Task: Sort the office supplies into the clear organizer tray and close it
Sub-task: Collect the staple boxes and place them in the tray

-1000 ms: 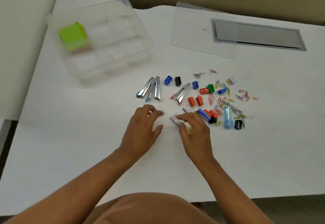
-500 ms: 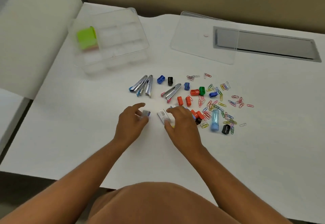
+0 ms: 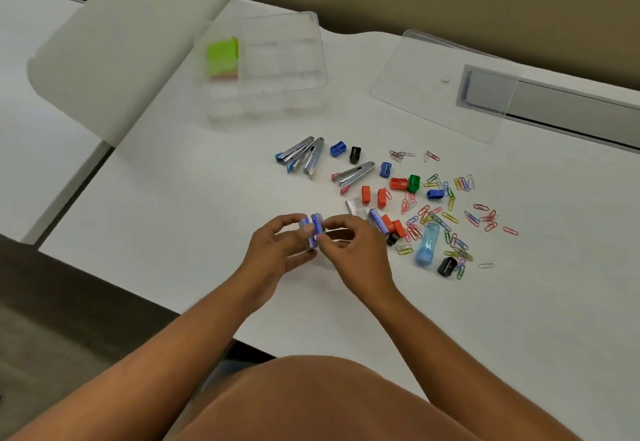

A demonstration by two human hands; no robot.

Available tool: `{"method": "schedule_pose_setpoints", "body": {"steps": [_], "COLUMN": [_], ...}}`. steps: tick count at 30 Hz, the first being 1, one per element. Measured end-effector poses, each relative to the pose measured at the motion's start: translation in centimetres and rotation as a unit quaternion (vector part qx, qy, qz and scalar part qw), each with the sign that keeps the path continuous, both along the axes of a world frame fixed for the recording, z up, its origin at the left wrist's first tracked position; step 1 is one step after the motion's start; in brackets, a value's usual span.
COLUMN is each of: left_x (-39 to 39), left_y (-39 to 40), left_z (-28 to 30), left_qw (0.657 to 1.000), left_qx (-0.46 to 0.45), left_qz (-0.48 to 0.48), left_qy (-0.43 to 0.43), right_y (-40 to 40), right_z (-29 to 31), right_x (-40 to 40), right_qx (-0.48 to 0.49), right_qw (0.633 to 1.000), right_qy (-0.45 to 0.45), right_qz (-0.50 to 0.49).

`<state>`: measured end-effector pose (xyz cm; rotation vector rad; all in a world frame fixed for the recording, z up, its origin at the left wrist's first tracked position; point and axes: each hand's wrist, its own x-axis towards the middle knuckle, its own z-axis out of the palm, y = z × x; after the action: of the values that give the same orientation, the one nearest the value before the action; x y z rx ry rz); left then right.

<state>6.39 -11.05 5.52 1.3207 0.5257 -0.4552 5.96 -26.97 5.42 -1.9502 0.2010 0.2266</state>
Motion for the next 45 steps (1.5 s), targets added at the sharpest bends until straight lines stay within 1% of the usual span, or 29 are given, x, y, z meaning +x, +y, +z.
{"method": "schedule_pose_setpoints", "body": {"steps": [2, 4, 6, 7, 8, 10, 12, 13, 15, 17, 18, 19, 20, 22, 23, 24, 25, 27, 29, 31, 34, 37, 39, 41, 43, 45], "left_x": [-0.5, -0.8, -0.9, -0.9, -0.8, -0.8, -0.9, -0.9, -1.1, -1.3, -1.4, -1.5, -1.5, -1.6, -1.7, -1.8, -1.9, -2.2, -2.5, -2.6, -2.5, -2.3, -2.2, -2.2, -2.1, -2.1], "left_y": [-0.8, -1.3, -1.6, -1.7, -1.8, -2.0, -2.2, -2.3, -2.4, -2.3, -2.2, -2.1, -2.0, -1.8, -1.7, -1.7, -1.7, -2.1, -2.8, -3.8, -5.1, -5.9, -6.2, -6.2, -6.1, -5.8], "left_z": [0.0, -0.1, -0.1, 0.0, 0.2, 0.6, 0.9, 1.0, 1.2, 1.3, 1.4, 1.5, 1.5, 1.5, 1.5, 1.5, 1.5, 1.4, 1.2, 1.1, 1.2, 1.4, 1.5, 1.5, 1.4, 1.3], "left_qw": [1.0, 1.0, 0.999, 0.999, 0.998, 0.998, 0.997, 0.997, 0.997, 0.997, 0.997, 0.997, 0.997, 0.997, 0.997, 0.998, 0.998, 0.999, 0.997, 0.995, 0.992, 0.987, 0.985, 0.987, 0.991, 0.995], "left_qx": [-0.008, -0.01, -0.014, -0.018, -0.022, -0.033, -0.039, -0.041, -0.049, -0.06, -0.064, -0.066, -0.066, -0.063, -0.061, -0.06, -0.057, -0.036, -0.01, -0.006, -0.008, -0.006, 0.003, 0.011, 0.009, 0.013], "left_qz": [0.003, 0.02, 0.039, 0.047, 0.054, 0.056, 0.051, 0.048, 0.038, 0.026, 0.025, 0.029, 0.034, 0.04, 0.037, 0.028, 0.013, -0.031, -0.072, -0.1, -0.127, -0.16, -0.172, -0.159, -0.13, -0.101], "left_qy": [-0.005, -0.005, -0.002, 0.004, 0.011, 0.023, 0.03, 0.034, 0.037, 0.034, 0.032, 0.031, 0.031, 0.03, 0.027, 0.022, 0.017, 0.009, 0.007, 0.005, 0.005, -0.001, -0.005, -0.001, 0.003, 0.005], "right_y": [-0.3, -0.8, -1.7, -2.3, -2.8, -3.7, -4.2, -4.2, -4.0, -3.6, -3.5, -3.4, -3.5, -4.0, -4.3, -4.6, -4.7, -5.0, -5.2, -5.7, -6.7, -7.4, -7.8, -8.4, -9.1, -9.5], "right_z": [0.3, 0.4, 0.2, 0.0, -0.2, -0.7, -1.0, -1.1, -1.5, -1.7, -1.6, -1.4, -1.1, 0.0, 0.5, 1.0, 1.3, 0.9, 0.3, 0.0, -0.1, 0.0, 0.1, 0.4, 0.7, 0.8], "right_x": [-1.2, -1.4, -0.8, -0.2, 0.8, 3.1, 5.2, 5.9, 6.8, 7.2, 7.3, 7.3, 7.1, 5.6, 4.5, 3.2, 1.8, -0.6, -2.4, -3.7, -4.9, -5.5, -5.7, -5.5, -4.6, -2.9], "right_qx": [0.027, 0.01, -0.055, -0.108, -0.177, -0.33, -0.435, -0.467, -0.498, -0.504, -0.496, -0.477, -0.439, -0.299, -0.223, -0.162, -0.12, -0.073, -0.03, 0.013, 0.029, 0.017, 0.007, -0.006, -0.052, -0.146], "right_qw": [0.999, 0.999, 0.994, 0.987, 0.971, 0.915, 0.856, 0.833, 0.802, 0.791, 0.796, 0.81, 0.837, 0.913, 0.942, 0.959, 0.968, 0.976, 0.987, 0.994, 0.996, 0.998, 0.997, 0.996, 0.994, 0.984], "right_qy": [0.007, 0.008, -0.022, -0.05, -0.081, -0.124, -0.126, -0.122, -0.131, -0.143, -0.143, -0.141, -0.136, -0.119, -0.107, -0.095, -0.084, -0.071, -0.055, -0.041, -0.039, -0.041, -0.039, -0.03, -0.05, -0.085], "right_qz": [0.019, 0.045, 0.087, 0.11, 0.136, 0.197, 0.25, 0.27, 0.303, 0.317, 0.316, 0.309, 0.297, 0.252, 0.228, 0.213, 0.205, 0.19, 0.147, 0.101, 0.069, 0.052, 0.06, 0.083, 0.083, 0.054]}}
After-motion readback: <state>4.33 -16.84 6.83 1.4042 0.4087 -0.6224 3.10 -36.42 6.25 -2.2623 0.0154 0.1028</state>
